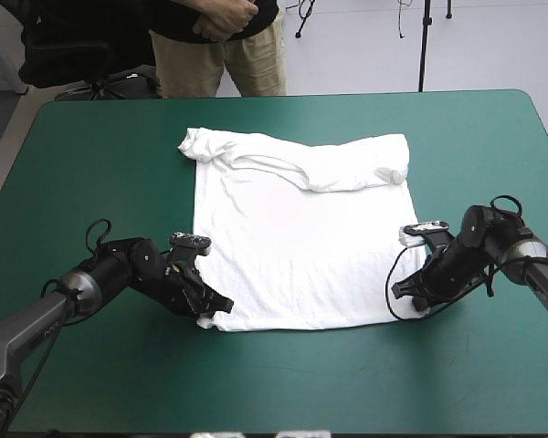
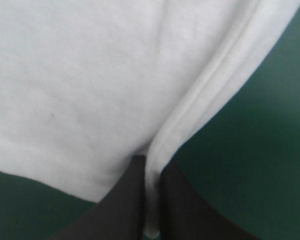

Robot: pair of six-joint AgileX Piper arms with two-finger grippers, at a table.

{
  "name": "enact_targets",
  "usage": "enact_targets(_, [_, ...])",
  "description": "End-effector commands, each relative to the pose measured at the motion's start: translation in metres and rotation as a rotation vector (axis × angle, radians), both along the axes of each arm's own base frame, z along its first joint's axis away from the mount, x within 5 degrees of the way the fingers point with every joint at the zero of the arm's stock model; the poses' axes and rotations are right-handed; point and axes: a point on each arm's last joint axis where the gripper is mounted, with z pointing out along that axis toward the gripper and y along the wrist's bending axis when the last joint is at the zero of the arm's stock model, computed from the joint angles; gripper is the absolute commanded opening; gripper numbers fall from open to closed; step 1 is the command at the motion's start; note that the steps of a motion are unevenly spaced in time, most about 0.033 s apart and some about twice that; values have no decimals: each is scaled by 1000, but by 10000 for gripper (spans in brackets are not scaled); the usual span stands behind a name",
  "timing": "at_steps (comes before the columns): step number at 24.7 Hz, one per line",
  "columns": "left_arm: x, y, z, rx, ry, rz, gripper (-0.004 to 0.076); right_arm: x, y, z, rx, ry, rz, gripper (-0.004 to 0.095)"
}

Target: Fold the cloth

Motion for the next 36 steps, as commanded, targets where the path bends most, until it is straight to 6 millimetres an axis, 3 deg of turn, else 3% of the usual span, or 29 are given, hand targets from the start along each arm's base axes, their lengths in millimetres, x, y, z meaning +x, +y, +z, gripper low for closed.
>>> enact_targets(1, [2, -2, -5, 16, -35, -6, -17, 2, 3, 9, 17, -53, 3, -9])
enact_targets(5, [0, -1, 4, 5, -70, -7, -17, 0, 3, 17, 18, -89, 3, -9])
enact_targets(8, [-1, 1, 21, -16, -139, 7, -17, -5, 3, 35, 30, -161, 6, -9])
enact_targets(12, [2, 4, 54, -7, -249, 5, -17, -10, 3, 74, 50, -308, 6, -13])
enact_targets(17, [8, 8, 113, 7, -423, 0, -17, -15, 4, 140, 87, -512, 18, -15])
enact_targets(22, [15, 11, 180, 28, -604, -23, -17, -20, 7, 207, 135, -708, 52, -17])
enact_targets(25, [15, 19, 243, 61, -806, -14, -17, -30, 6, 269, 142, -920, 74, -17])
enact_targets(28, [7, 27, 299, 58, -993, 16, -17, -44, 5, 312, 140, -1079, 95, -17])
enact_targets(30, [-8, 35, 344, 33, -1155, 45, -17, -59, 3, 344, 142, -1210, 102, -17])
enact_targets(36, [-66, 61, 438, -41, -1566, 109, -17, -114, -2, 414, 146, -1500, 115, -17])
